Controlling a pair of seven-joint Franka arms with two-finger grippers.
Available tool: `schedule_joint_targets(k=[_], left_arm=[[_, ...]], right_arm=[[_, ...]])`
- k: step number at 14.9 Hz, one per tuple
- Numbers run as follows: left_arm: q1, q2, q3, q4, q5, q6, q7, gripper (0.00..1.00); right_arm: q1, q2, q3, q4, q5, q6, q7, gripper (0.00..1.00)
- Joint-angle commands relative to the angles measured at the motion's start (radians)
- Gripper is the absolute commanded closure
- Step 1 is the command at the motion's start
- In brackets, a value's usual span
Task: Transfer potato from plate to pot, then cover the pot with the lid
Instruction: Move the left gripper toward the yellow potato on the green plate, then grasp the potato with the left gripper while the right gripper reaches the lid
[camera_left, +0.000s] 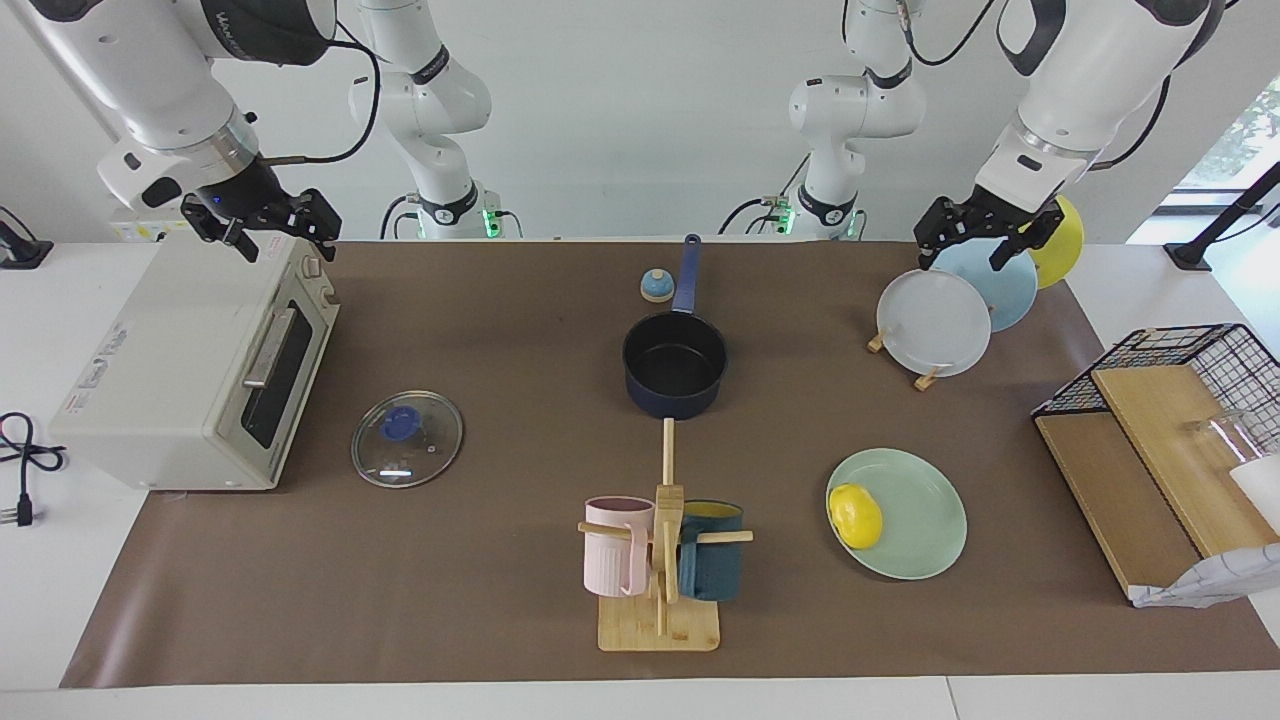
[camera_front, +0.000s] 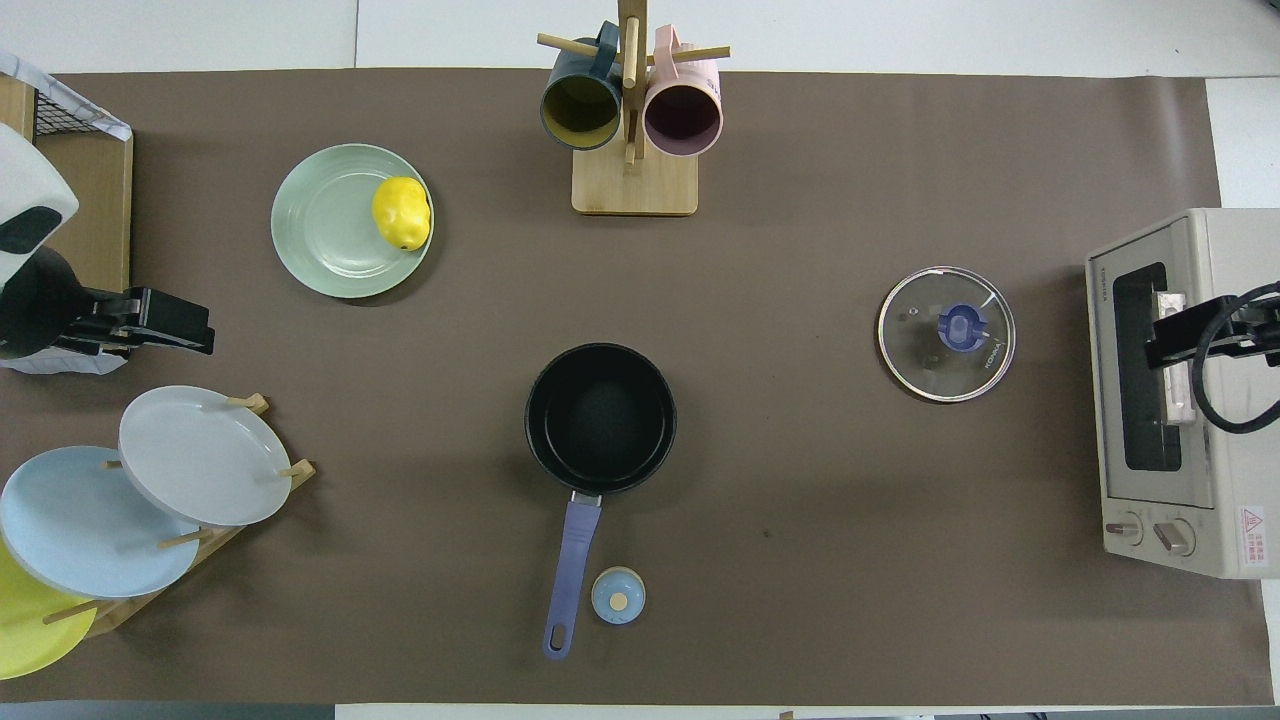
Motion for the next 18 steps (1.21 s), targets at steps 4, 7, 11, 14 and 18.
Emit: schedule_joint_targets(k=[4,7,11,14,18], left_arm=[[-0.043,0.315,-0.001,0.189,-0.035,0.152,-0.050,0.00],[-0.069,0.412,0.000,0.195,-0.036,0.282,-0.091,0.00],[-0.109,0.553,0.006,0.212,-0.027,0.439,-0.167,0.00],[-0.109,0.594,0.009,0.221,-0.027,0.474,-0.171,0.00],[-0.101,0.624,0.009,0.221,-0.030,0.537,-0.173,0.00]], right_arm=[[0.054,-0.015,0.012,-0.127,0.031,0.198,0.007,0.00],[0.073,0.042,0.012,-0.143,0.036,0.267,0.006,0.00],[0.079,0.145,0.013,-0.144,0.039,0.373,-0.037,0.00],[0.079,0.201,0.015,-0.154,0.057,0.459,-0.123,0.00],[0.082,0.206,0.016,-0.288,0.060,0.626,-0.209,0.00]])
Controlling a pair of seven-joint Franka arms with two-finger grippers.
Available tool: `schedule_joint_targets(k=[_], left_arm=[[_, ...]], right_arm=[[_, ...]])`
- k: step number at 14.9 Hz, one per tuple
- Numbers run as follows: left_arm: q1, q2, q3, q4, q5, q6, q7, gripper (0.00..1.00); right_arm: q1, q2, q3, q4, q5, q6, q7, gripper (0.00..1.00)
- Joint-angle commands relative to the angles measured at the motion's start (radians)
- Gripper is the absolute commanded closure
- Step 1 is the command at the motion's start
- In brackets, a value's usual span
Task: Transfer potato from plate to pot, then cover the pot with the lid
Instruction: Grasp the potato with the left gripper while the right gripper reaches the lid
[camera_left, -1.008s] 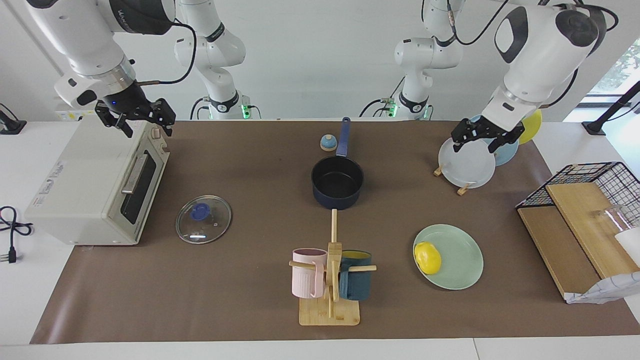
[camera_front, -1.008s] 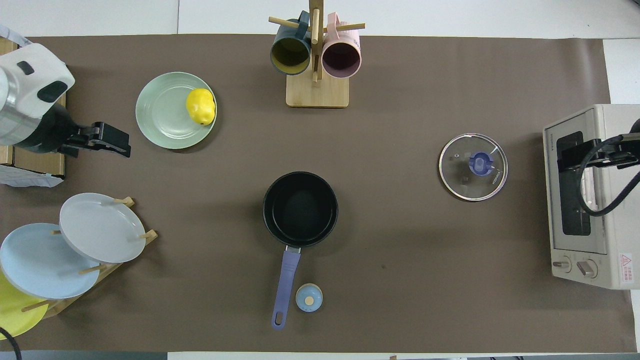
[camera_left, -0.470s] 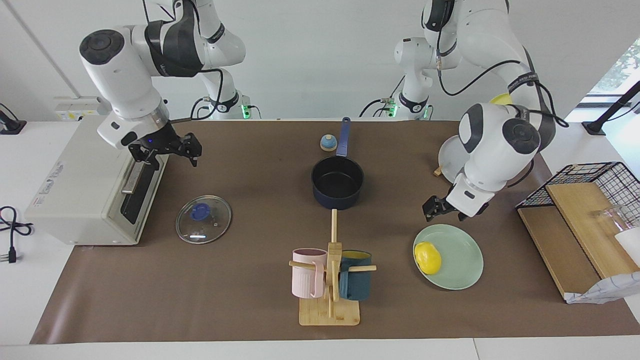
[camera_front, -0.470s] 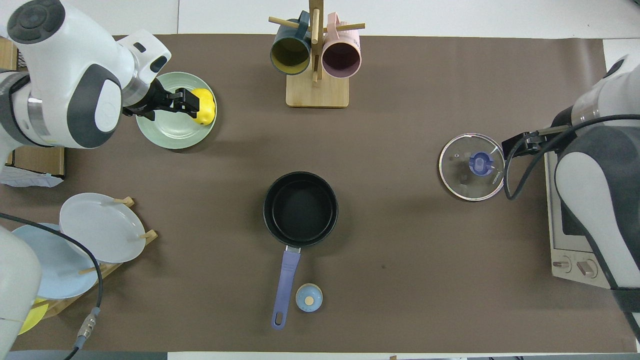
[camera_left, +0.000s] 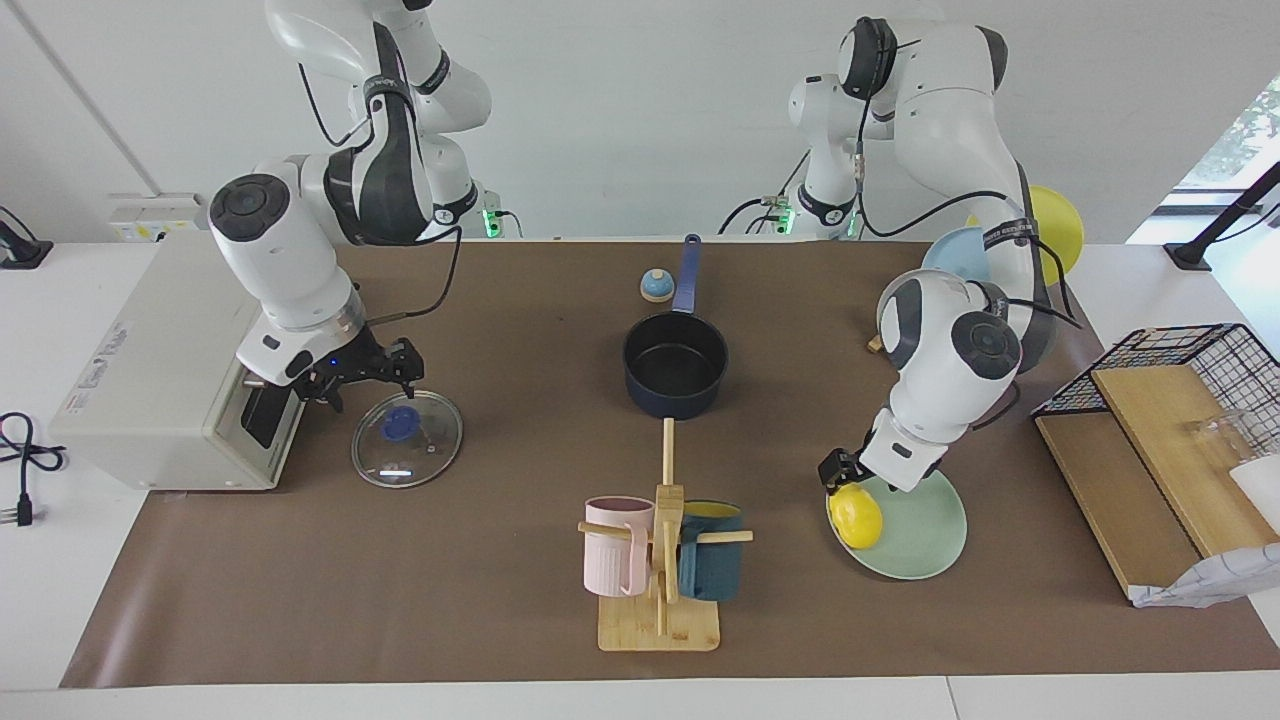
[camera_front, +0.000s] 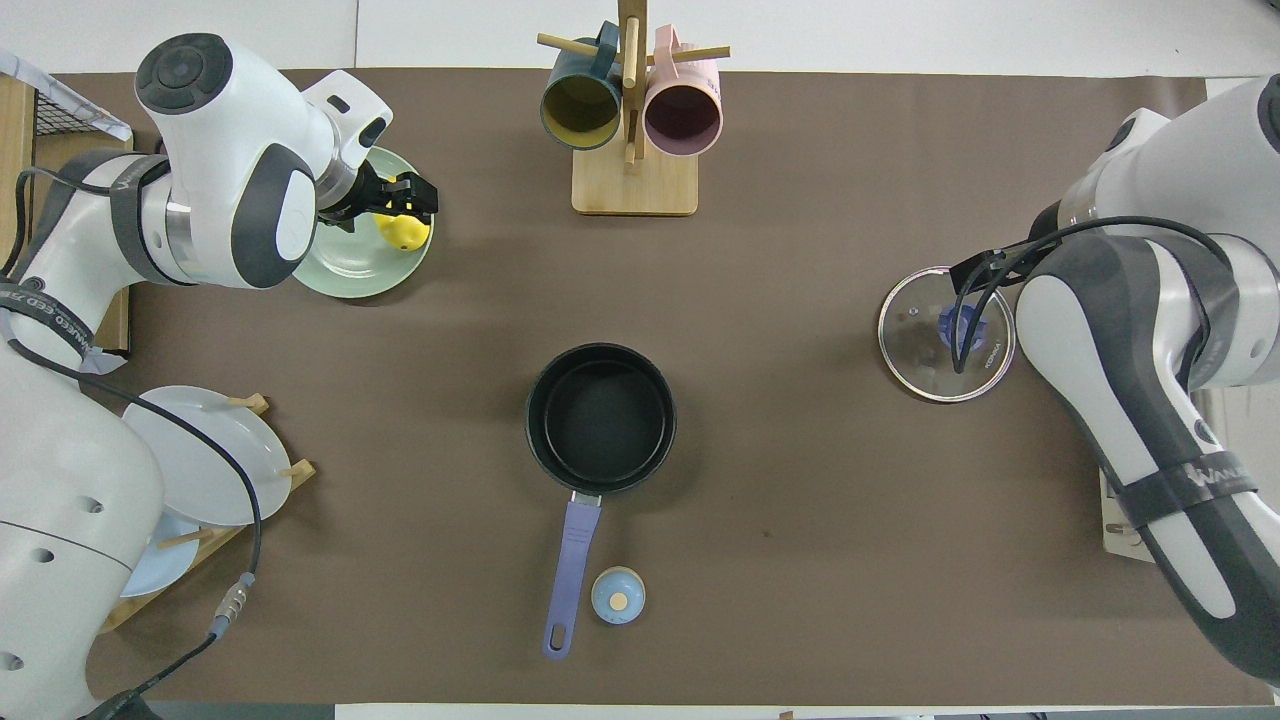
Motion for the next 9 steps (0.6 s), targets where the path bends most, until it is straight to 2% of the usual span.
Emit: schedule_joint_targets(k=[1,3,9], left_arm=[[-0.003,0.035,0.013,0.035,-0.011,0.022,-0.015,0.00],[-0.003,0.052,0.013,0.050,-0.012,0.034,-0.033,0.00],[-0.009,0.069,0.013,0.055,-0.007,0.080,-0.079,0.00]], right_arm=[[-0.003,-0.011,0.004,-0.093,0.025,0.102,-0.115,0.00],[-0.007,0.014,0.004,-0.101,0.026,0.124,-0.168,0.00],[-0.004,0.020,0.004,-0.195,0.031,0.219,-0.229,0.00]])
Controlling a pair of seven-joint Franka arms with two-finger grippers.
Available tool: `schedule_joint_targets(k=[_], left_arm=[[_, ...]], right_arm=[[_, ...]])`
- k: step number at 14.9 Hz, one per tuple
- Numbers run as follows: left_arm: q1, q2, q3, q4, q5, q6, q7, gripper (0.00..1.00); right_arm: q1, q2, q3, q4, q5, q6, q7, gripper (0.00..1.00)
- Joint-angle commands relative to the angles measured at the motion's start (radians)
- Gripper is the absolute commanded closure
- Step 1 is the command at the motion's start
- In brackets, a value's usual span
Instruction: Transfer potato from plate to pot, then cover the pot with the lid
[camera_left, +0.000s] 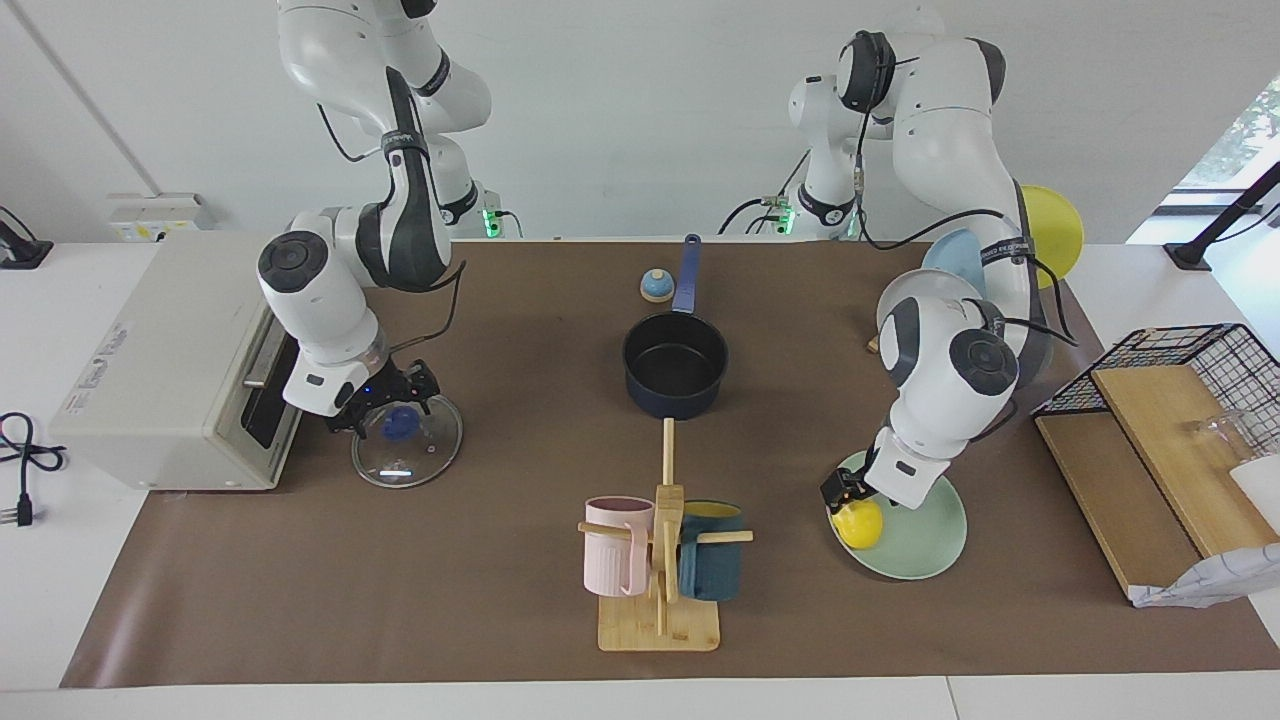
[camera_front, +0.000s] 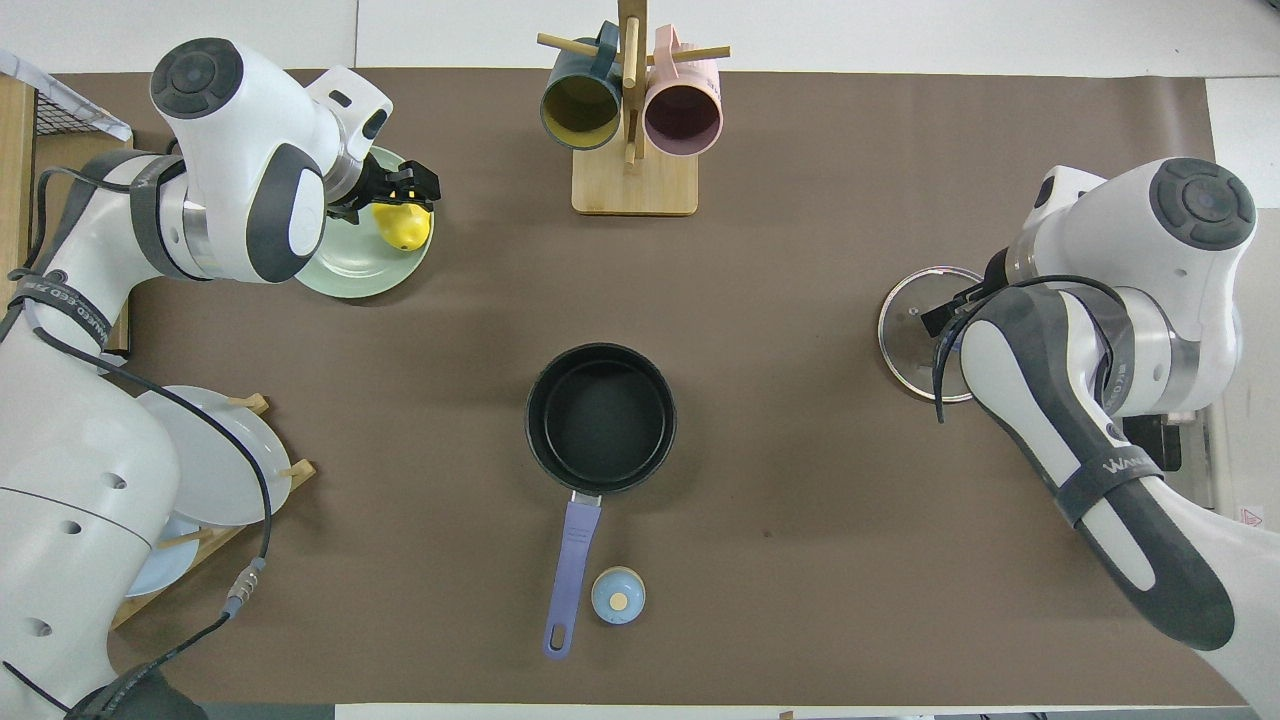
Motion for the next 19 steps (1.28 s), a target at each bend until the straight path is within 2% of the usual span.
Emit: schedule_joint_targets(k=[1,4,8,12,14,17,19], left_arm=[[-0.009,0.023,0.009,0.026,-0.009,0.026,-0.018,0.00],[-0.006,0.023,0.009,0.012,-0.009,0.060,-0.020,0.00],[-0.009,0.025,0.010,-0.025,-0.006,0.124,-0.021,0.00],[-0.002,0.025,0.009,-0.017,-0.001,0.097,-0.017,0.01],[0.000,0.025,0.009,-0.019,0.006,0.094,-0.015,0.14],[0.005,0.023,0.009,-0.023,0.011,0.103,-0.011,0.46],[0.005,0.023,0.009,-0.020,0.011,0.098,-0.011,0.63]], right_arm=[[-0.006,-0.008,0.003,-0.047,0.033,0.047,-0.033,0.00],[-0.004,-0.013,0.002,-0.070,0.094,0.049,0.019,0.00],[-0.004,-0.014,0.002,-0.106,0.095,0.104,0.000,0.00],[-0.004,-0.008,0.000,-0.104,0.087,0.109,-0.032,0.00],[-0.009,-0.008,0.000,-0.103,0.075,0.109,-0.041,0.00],[-0.003,-0.005,0.000,-0.077,0.045,0.087,-0.050,0.00],[-0.004,-0.003,0.000,-0.066,0.041,0.080,-0.050,0.00]])
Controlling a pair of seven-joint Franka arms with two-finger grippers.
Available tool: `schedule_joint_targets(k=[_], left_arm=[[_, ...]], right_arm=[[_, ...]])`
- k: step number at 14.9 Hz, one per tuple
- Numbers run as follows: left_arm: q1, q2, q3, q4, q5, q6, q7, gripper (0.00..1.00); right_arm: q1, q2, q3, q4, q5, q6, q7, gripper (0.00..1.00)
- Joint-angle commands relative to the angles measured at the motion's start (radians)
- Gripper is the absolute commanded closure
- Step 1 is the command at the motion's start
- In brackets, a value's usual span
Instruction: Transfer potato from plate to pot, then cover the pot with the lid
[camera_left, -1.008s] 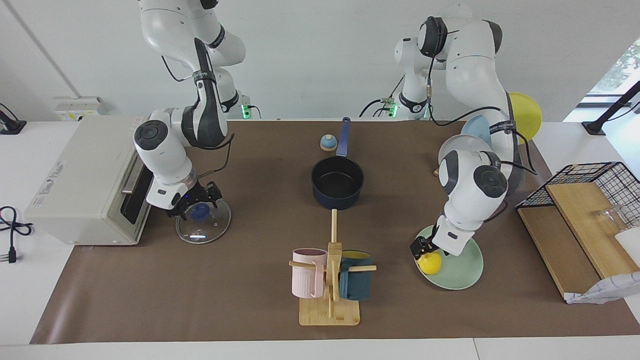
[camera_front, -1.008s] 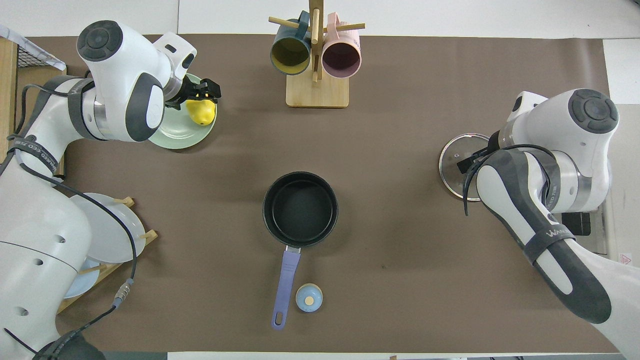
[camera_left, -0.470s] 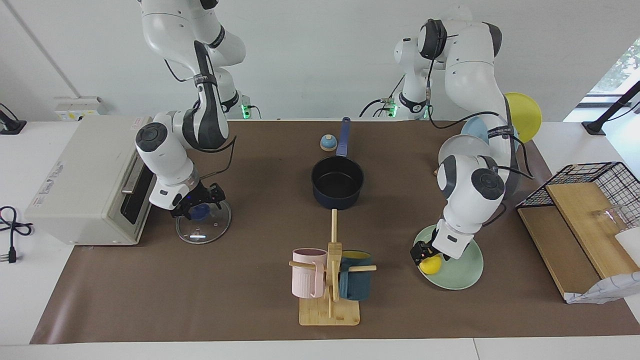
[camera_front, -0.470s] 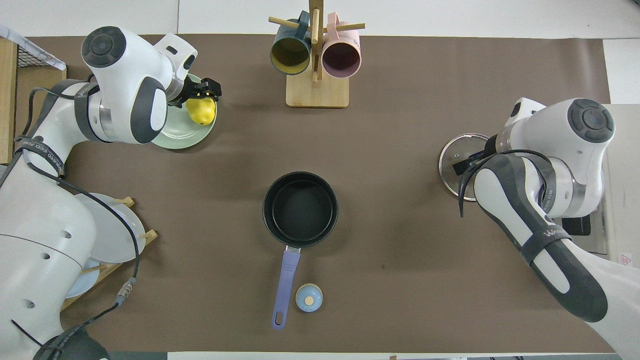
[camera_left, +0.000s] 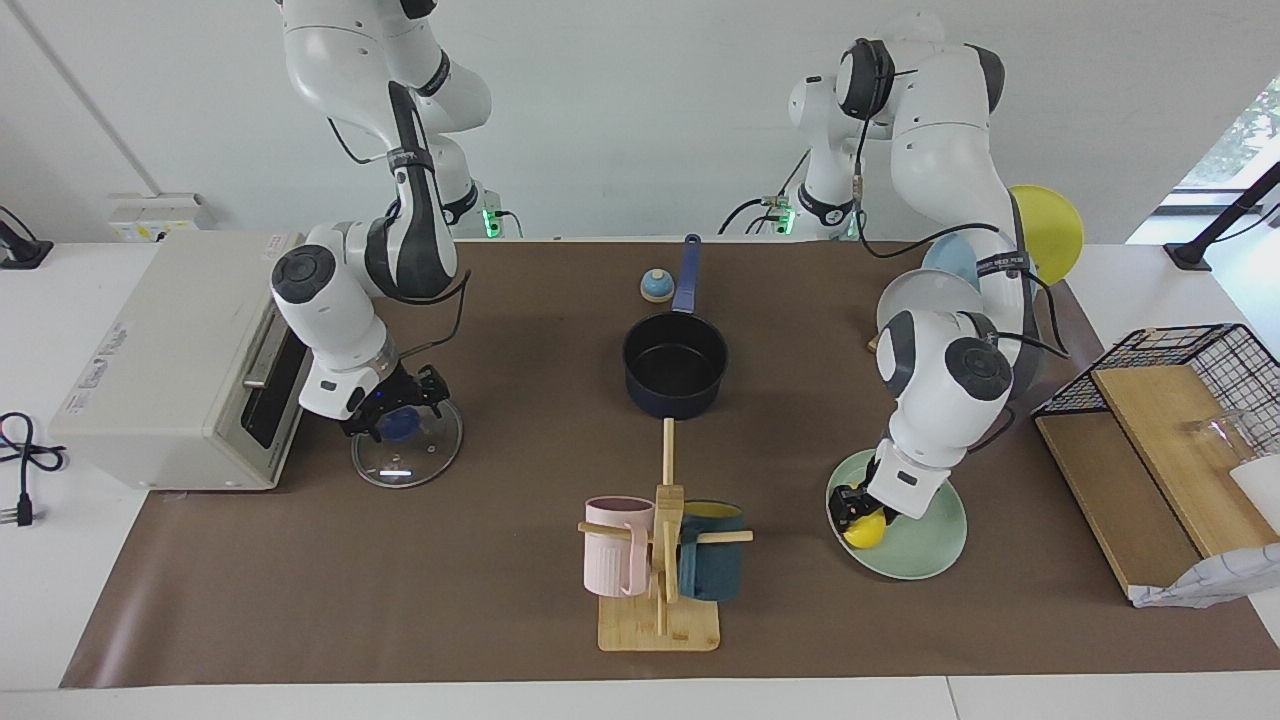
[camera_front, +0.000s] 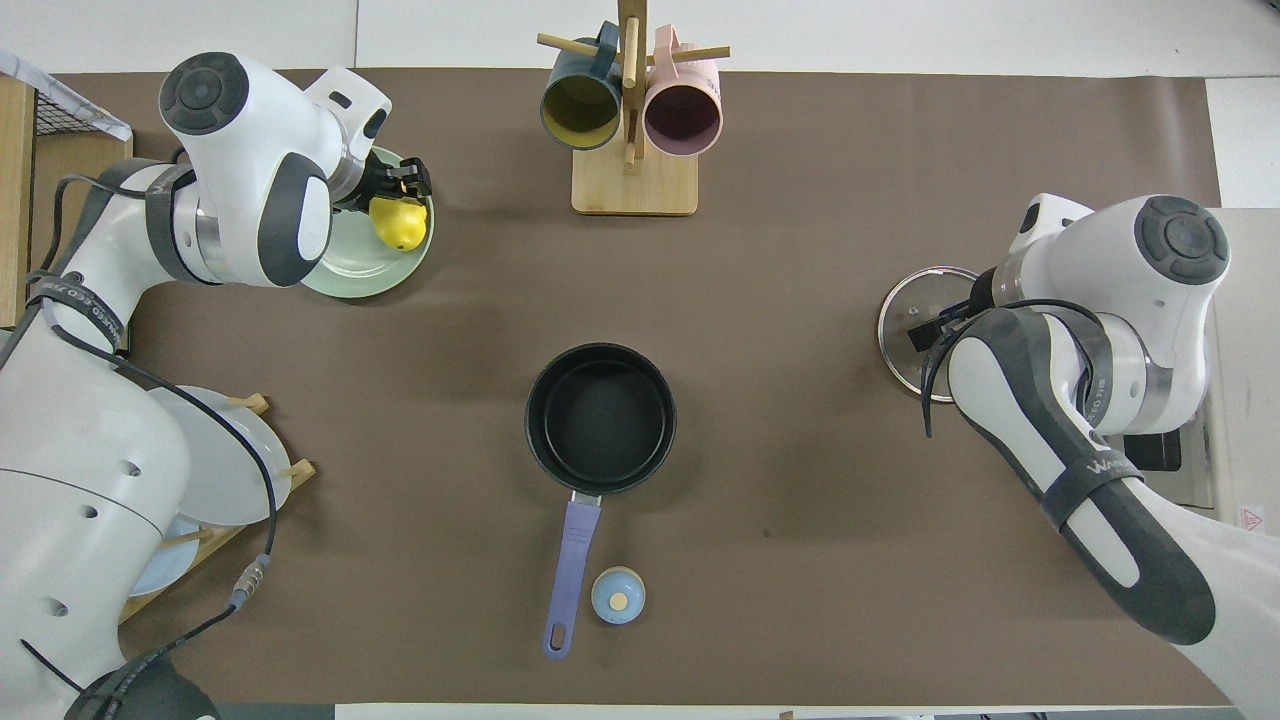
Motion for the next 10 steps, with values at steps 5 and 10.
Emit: schedule_joint_targets(k=[5,10], left_arm=[[0.007,0.000,0.005,0.003,0.010,-0.049,-0.001,1.00],[0.021,-0.139,0.003,0.012,-0.001,-0.164,-0.003,1.00]], right_arm=[[-0.015,-0.002,0.001,-0.011,-0.025,0.015,-0.019,0.00],[-0.030,-0.005,0.001,-0.026,-0.025,0.017,-0.016,0.06]])
